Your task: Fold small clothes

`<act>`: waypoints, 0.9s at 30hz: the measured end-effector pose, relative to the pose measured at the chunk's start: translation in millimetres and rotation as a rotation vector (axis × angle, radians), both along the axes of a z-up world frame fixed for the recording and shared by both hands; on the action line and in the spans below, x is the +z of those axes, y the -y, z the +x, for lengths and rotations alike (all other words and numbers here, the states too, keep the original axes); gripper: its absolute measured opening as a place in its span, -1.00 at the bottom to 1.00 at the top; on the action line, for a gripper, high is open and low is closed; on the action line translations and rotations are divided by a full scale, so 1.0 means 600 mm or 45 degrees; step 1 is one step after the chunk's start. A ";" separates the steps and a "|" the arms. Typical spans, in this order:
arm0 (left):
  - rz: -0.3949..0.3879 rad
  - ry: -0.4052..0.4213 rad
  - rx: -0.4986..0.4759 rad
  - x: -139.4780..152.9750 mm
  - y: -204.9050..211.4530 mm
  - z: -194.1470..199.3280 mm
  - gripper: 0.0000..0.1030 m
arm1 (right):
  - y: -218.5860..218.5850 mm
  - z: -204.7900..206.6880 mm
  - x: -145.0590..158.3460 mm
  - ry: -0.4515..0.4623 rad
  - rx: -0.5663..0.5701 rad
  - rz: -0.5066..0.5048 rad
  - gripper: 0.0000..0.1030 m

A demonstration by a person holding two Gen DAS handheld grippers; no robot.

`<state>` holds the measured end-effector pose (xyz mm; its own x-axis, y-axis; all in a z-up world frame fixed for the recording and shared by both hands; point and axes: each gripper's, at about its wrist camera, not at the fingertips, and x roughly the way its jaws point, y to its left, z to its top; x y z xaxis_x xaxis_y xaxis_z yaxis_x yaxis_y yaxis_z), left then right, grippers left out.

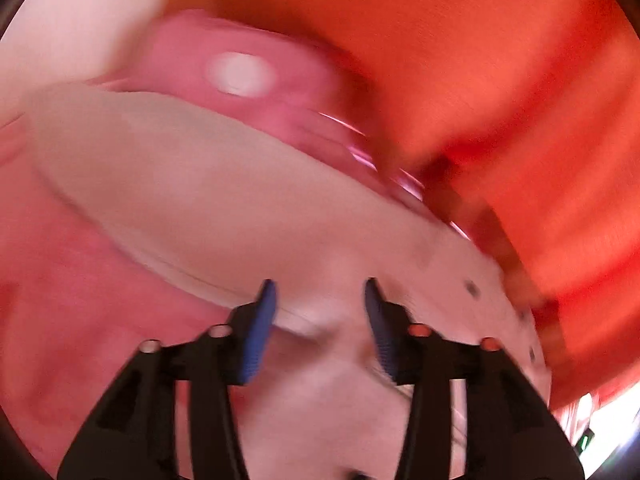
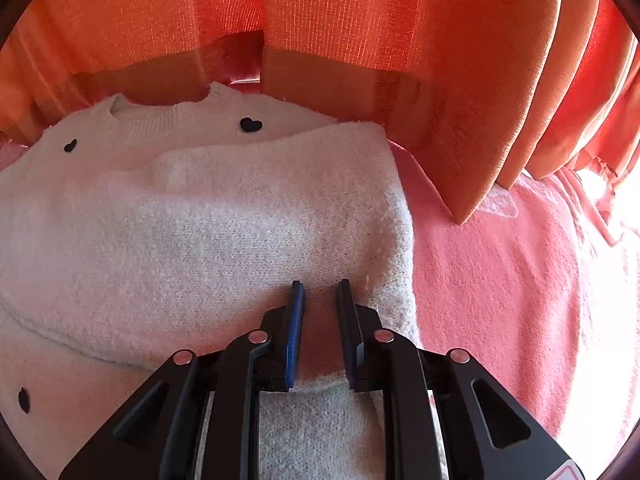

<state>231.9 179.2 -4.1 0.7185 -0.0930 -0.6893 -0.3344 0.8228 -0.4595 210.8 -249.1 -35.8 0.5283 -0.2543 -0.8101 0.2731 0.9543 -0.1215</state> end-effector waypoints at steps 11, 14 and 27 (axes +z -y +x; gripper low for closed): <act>-0.200 -0.109 0.438 -0.059 -0.287 0.043 0.08 | 0.010 0.000 -0.001 0.017 -0.003 0.046 -0.66; -0.228 -0.092 0.434 -0.063 -0.301 0.064 -0.17 | 0.007 0.000 -0.002 0.017 -0.001 0.032 -0.65; -0.156 0.283 -0.185 0.153 -0.005 0.101 -0.96 | 0.016 -0.001 0.000 0.031 -0.006 0.075 -0.64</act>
